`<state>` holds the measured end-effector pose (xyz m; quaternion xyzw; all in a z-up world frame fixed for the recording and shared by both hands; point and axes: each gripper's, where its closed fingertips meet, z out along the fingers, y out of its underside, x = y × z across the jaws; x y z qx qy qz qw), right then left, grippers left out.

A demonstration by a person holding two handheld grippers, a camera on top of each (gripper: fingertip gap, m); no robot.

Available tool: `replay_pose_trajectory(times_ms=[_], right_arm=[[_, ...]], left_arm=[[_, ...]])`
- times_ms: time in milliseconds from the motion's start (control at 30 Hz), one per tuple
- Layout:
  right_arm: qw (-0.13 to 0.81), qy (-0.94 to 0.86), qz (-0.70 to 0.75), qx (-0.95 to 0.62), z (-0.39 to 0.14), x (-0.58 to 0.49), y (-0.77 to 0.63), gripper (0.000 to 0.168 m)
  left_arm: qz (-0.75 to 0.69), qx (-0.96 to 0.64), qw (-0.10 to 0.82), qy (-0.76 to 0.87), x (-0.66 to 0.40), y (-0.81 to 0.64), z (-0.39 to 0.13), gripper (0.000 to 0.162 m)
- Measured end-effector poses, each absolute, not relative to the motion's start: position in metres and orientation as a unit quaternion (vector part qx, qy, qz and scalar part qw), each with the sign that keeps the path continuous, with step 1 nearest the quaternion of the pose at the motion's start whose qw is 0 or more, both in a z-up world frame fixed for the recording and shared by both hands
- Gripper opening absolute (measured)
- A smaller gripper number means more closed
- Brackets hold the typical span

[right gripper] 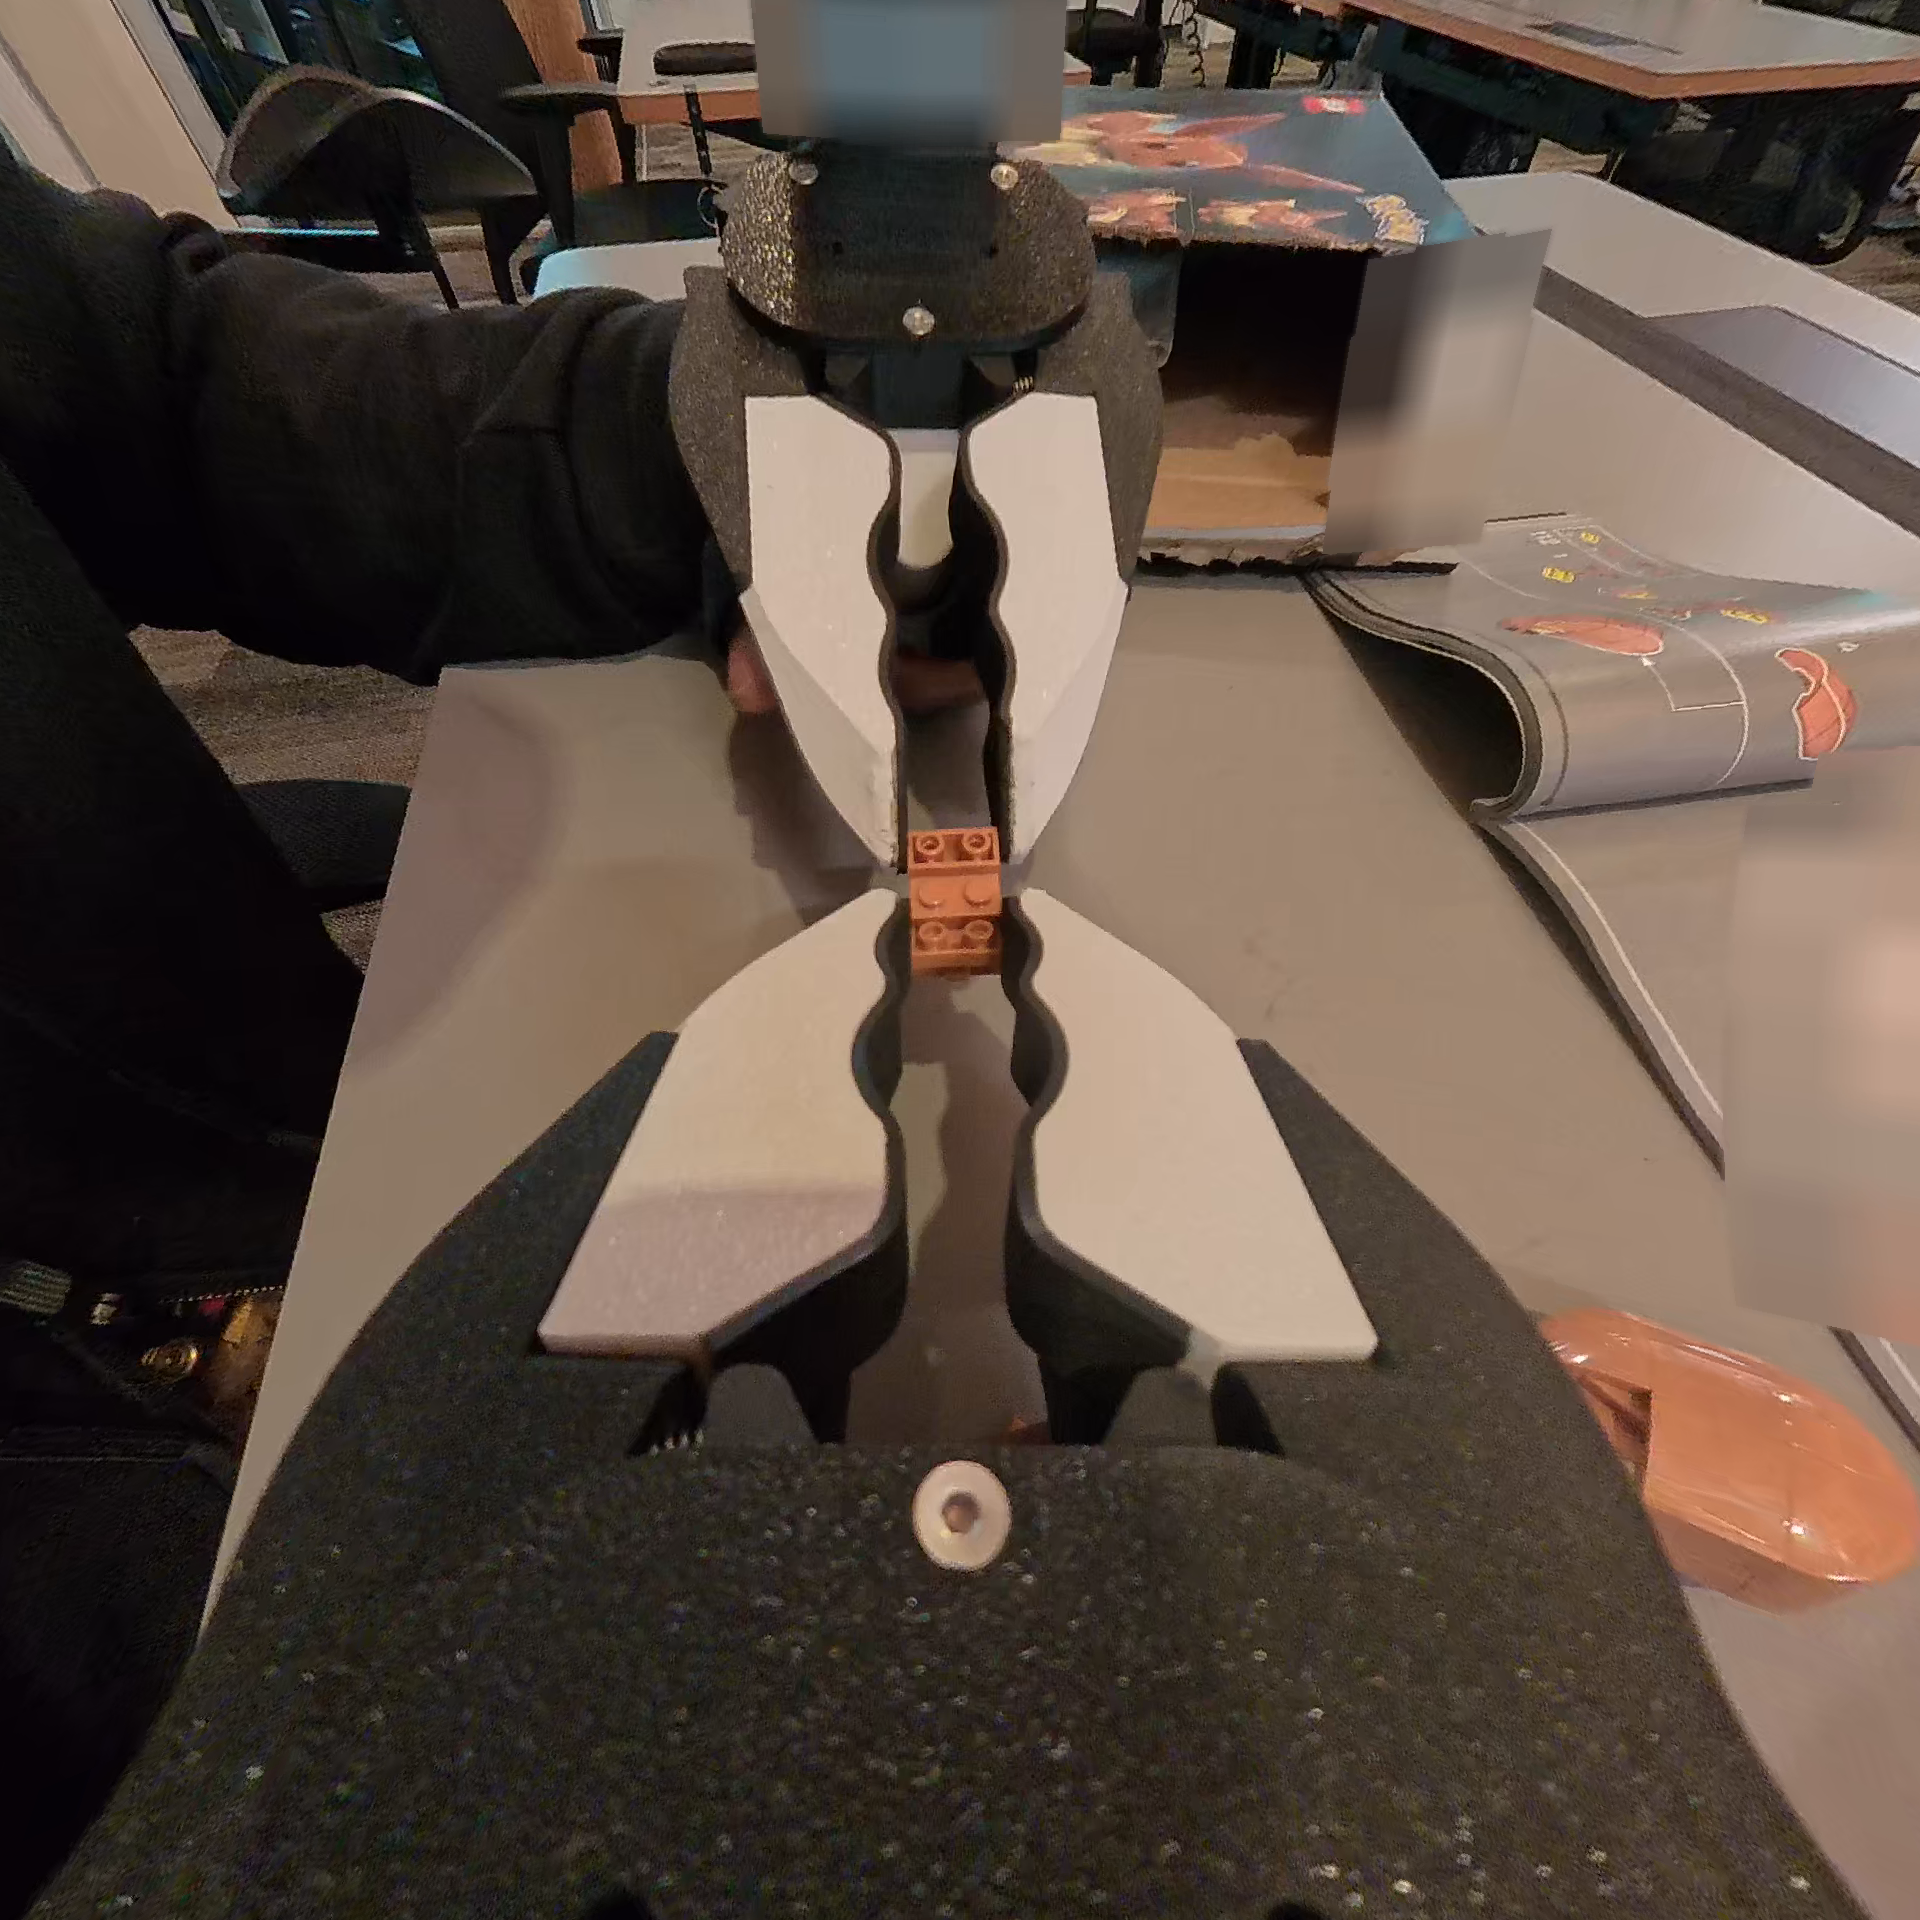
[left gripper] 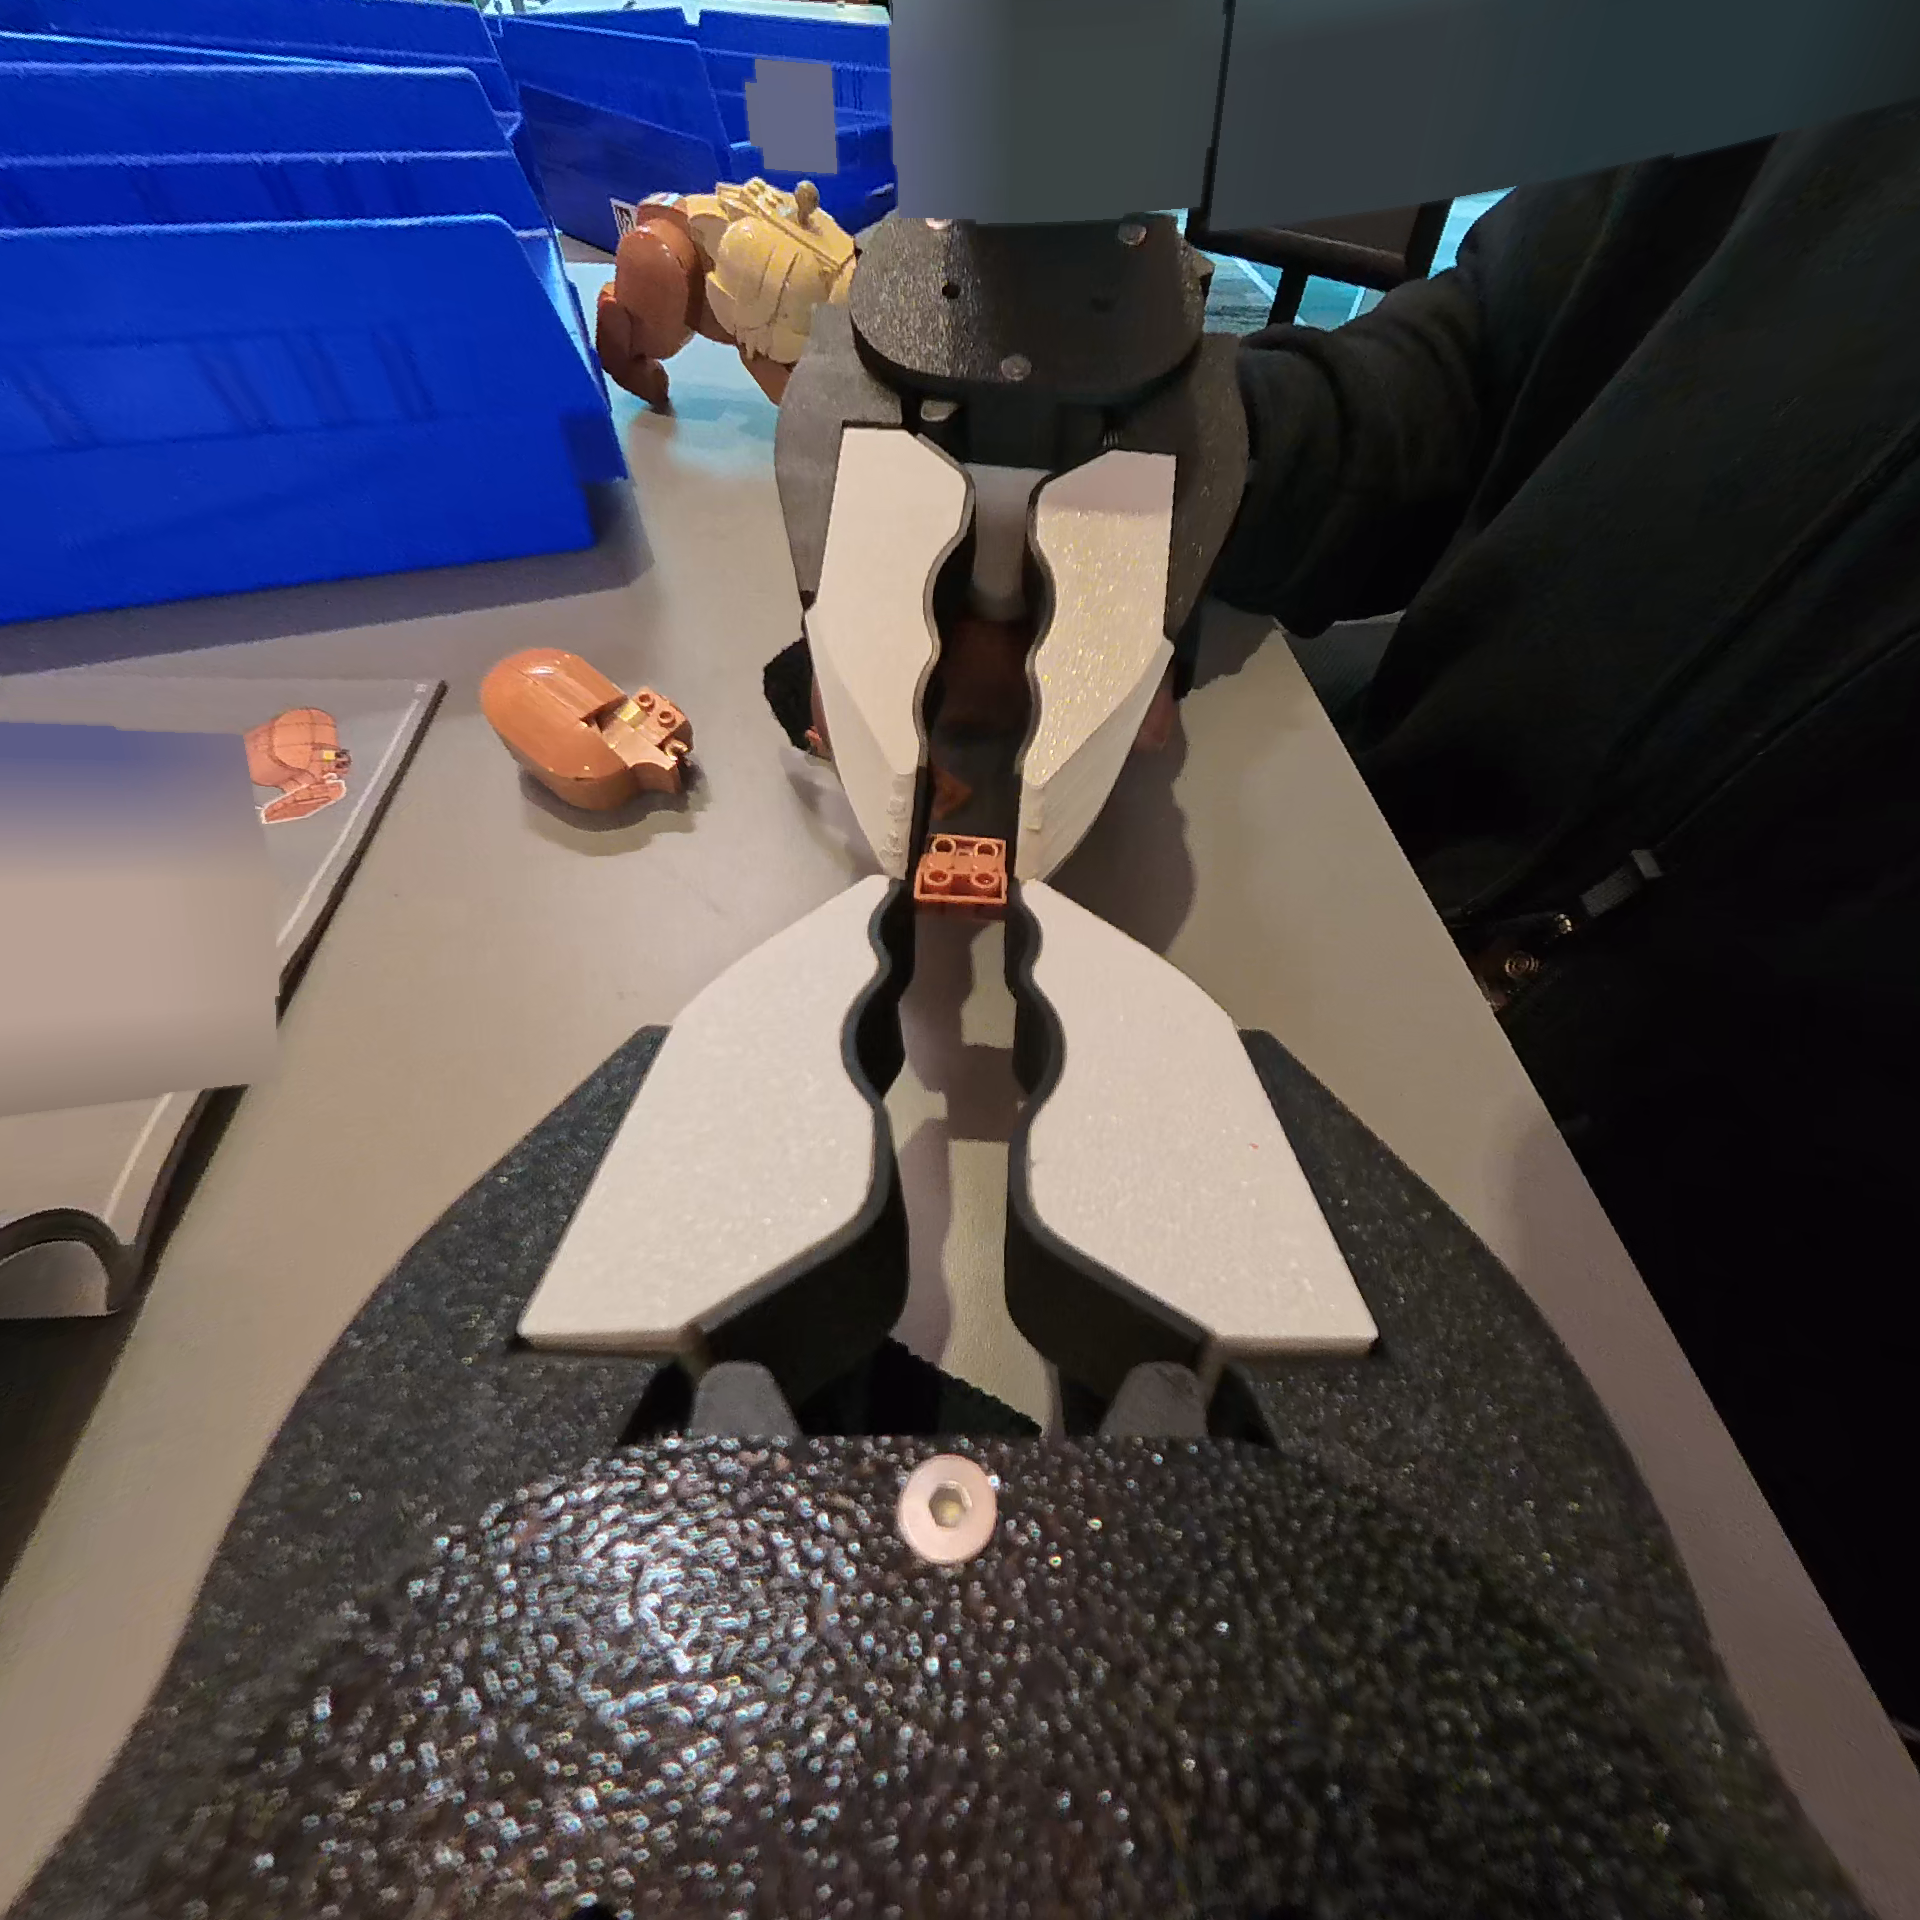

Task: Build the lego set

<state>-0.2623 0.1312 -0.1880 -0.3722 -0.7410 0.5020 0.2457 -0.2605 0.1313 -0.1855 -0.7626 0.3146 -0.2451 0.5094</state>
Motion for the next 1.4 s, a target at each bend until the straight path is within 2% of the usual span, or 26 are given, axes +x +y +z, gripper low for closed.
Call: replay_pose_trajectory(times_ms=[133, 233, 333, 433, 567, 700, 867, 1400], right_arm=[[0.249, -0.739, 0.505, -0.37, -0.186, -0.262, 0.131, 0.016], [0.26, -0.735, 0.507, -0.366, -0.183, -0.263, 0.131, 0.016], [0.28, -0.733, 0.503, -0.362, -0.179, -0.264, 0.134, 0.016], [0.321, -0.736, 0.484, -0.349, -0.176, -0.267, 0.137, 0.016], [0.396, -0.745, 0.438, -0.311, -0.172, -0.269, 0.139, 0.016], [0.443, -0.744, 0.41, -0.286, -0.167, -0.27, 0.14, 0.016], [0.475, -0.753, 0.379, -0.251, -0.167, -0.269, 0.137, 0.016], [0.542, -0.735, 0.366, -0.18, -0.15, -0.261, 0.129, 0.016]], left_arm=[[-0.248, -0.761, 0.514, 0.31, -0.261, 0.132, -0.184, 0.018], [-0.265, -0.764, 0.514, 0.287, -0.264, 0.133, -0.181, 0.027], [-0.32, -0.767, 0.501, 0.243, -0.266, 0.132, -0.178, 0.037], [-0.414, -0.755, 0.479, 0.169, -0.264, 0.133, -0.167, 0.04], [-0.499, -0.74, 0.441, 0.097, -0.259, 0.138, -0.163, 0.035], [-0.503, -0.753, 0.417, 0.081, -0.255, 0.139, -0.172, 0.032], [-0.529, -0.732, 0.423, 0.075, -0.254, 0.139, -0.166, 0.018], [-0.583, -0.679, 0.439, 0.086, -0.247, 0.132, -0.149, 0.014]])
